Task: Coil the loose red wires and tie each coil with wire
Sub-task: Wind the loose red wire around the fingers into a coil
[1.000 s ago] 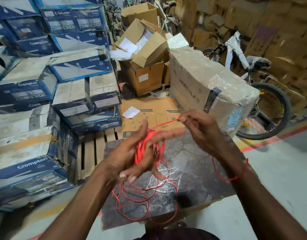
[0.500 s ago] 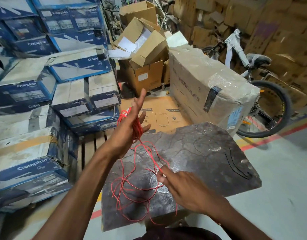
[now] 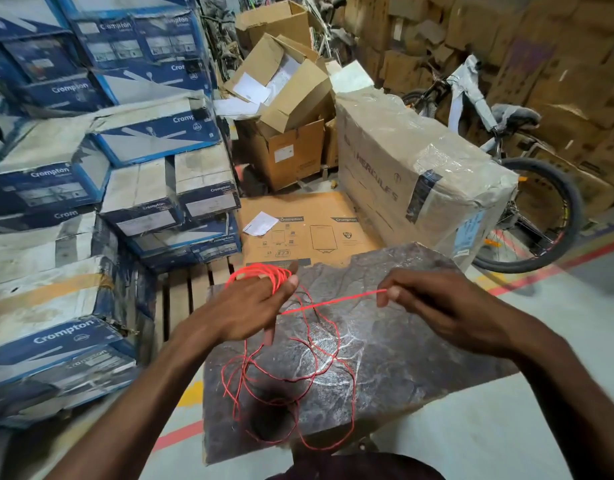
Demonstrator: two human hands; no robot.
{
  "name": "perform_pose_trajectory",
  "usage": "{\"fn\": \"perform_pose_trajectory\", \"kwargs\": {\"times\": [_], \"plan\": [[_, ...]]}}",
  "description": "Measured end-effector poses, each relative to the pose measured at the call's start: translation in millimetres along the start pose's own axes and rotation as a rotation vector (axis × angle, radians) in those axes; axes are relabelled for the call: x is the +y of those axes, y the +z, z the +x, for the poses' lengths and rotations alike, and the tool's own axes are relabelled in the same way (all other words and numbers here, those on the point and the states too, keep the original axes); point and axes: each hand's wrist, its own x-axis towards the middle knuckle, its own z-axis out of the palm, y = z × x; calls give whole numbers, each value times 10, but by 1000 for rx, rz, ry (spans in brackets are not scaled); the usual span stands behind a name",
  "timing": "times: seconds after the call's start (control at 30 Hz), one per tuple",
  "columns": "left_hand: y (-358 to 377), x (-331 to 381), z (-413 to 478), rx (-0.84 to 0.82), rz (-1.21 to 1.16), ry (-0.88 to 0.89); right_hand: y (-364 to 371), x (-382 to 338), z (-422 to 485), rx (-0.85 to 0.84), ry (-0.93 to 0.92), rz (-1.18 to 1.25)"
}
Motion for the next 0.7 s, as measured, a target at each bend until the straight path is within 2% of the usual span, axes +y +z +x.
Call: {"fn": "perform_pose_trajectory", "kwargs": {"times": [0.1, 0.17, 0.3, 0.33, 0.43, 0.6, 0.7], "plan": [[75, 161, -141, -109, -319, 7, 16, 42, 179, 283, -73, 114], [128, 288, -216, -250, -622, 48, 73, 58, 331, 443, -75, 177], [230, 434, -216, -672, -1213, 156, 237, 142, 552, 564, 5, 244], [234, 470, -217, -720, -1333, 224, 297, 169, 585, 567, 30, 255], [216, 509, -249, -649, -1611, 353, 516, 226, 615, 515, 89, 333], [132, 497, -278, -561, -1890, 520, 856, 90, 485, 374, 185, 667], [41, 531, -241, -472, -2024, 583, 993, 20, 414, 392, 232, 670]]}}
